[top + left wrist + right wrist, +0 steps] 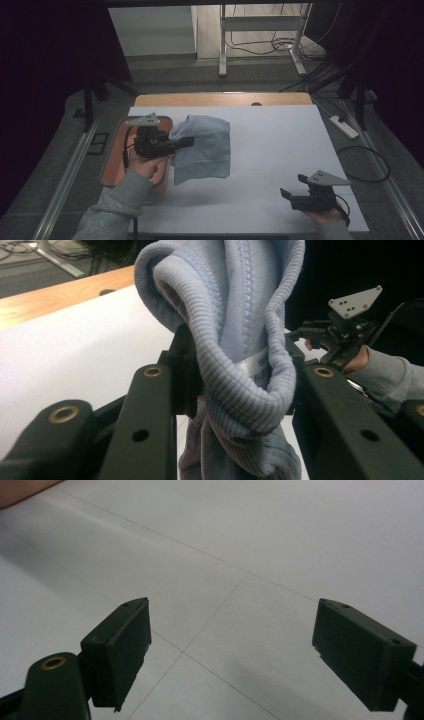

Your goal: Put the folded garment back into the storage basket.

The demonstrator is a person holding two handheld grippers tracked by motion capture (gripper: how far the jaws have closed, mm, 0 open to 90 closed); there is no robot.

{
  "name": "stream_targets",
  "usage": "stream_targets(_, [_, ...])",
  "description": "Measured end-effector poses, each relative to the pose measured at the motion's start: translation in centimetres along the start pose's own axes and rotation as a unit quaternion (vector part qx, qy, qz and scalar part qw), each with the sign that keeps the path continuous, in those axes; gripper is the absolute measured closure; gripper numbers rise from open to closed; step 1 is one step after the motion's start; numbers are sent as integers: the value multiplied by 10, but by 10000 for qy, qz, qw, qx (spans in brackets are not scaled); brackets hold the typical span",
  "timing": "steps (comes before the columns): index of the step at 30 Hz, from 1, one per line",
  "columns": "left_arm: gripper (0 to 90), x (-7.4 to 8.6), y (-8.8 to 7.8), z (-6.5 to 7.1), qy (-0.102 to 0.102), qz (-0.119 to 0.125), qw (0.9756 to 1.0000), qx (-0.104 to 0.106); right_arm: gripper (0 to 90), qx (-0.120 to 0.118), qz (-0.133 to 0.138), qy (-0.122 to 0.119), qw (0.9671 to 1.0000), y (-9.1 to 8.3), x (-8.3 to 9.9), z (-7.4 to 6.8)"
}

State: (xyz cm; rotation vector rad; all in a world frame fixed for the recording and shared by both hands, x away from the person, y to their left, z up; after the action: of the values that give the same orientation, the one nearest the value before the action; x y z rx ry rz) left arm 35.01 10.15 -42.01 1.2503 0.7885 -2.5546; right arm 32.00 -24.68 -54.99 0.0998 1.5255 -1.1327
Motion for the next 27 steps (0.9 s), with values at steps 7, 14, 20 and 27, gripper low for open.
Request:
stream_targets(7, [632,-1,-17,-9,-47,82,9999,-131,164,15,-5,9,10000,0,0,1])
stream_targets(14, [632,-3,-37,-18,-106,215,9993,-274,163,24,-3,15,10000,0,0,1])
stream_targets(20, [633,-5,-55,-26,-165,336,9985,-398,163,34,-10,24,10000,0,1,2])
stream_targets(27, [633,-5,-74,-34,-213,448,9973,-537,163,39,-11,25,10000,1,1,2])
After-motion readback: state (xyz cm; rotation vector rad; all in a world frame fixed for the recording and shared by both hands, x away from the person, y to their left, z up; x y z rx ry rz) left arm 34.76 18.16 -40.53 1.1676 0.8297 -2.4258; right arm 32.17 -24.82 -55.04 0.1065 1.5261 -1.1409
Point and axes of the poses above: each handheld gripper's, and its own axes: y roughly forward along the jaws, x roughly out of its underside, z roughly to its right, the point moved 10 cm from there along y, roughly forward along the jaws, and after that the axes turned 13 degrees about -y, right-handed, at the moved point
